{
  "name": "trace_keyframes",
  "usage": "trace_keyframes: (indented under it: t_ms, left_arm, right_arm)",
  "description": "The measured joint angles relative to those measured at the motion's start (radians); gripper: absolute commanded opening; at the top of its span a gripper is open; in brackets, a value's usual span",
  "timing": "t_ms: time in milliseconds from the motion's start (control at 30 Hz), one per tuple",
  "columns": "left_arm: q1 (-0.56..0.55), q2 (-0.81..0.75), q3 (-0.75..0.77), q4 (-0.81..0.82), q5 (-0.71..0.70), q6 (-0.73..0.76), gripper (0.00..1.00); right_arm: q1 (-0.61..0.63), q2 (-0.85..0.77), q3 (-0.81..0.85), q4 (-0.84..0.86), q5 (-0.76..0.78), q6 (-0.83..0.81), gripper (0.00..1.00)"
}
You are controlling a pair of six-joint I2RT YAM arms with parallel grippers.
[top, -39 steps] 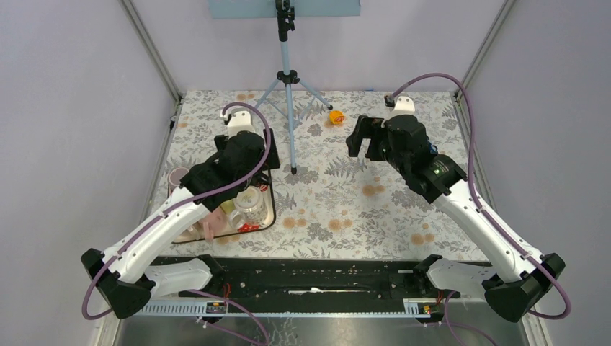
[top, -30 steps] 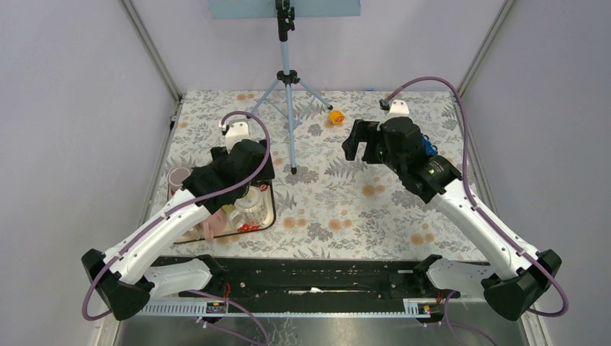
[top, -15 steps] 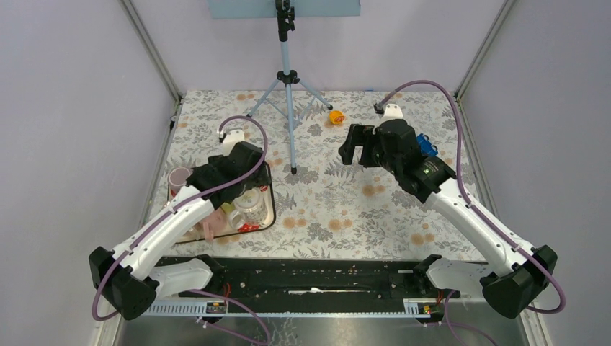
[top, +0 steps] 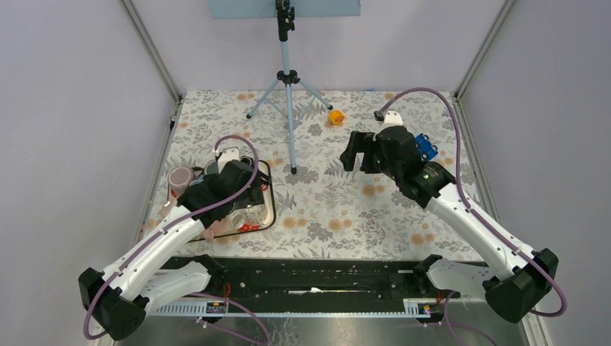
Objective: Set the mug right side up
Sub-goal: Turn over the cup on the tray.
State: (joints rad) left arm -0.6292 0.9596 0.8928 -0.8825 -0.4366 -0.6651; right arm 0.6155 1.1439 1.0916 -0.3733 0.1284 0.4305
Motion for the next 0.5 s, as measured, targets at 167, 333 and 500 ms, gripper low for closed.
trace_keyframes:
  t_ms: [167, 333, 500]
  left_arm:
    - [0.001, -0.021, -0.034, 0.019, 0.027, -0.012, 0.99]
    - [0.001, -0.025, -0.069, 0.024, 0.038, -0.042, 0.99]
    - [0.001, -0.052, -0.101, 0.033, 0.038, -0.089, 0.99]
  right_arm:
    - [0.000, -0.035, -0.021, 0.010, 0.001, 0.000, 1.00]
    - [0.000, -0.061, -0.043, 0.019, 0.002, 0.000, 1.00]
    - [0.000, -0.087, -0.073, 0.021, 0.007, 0.000, 1.00]
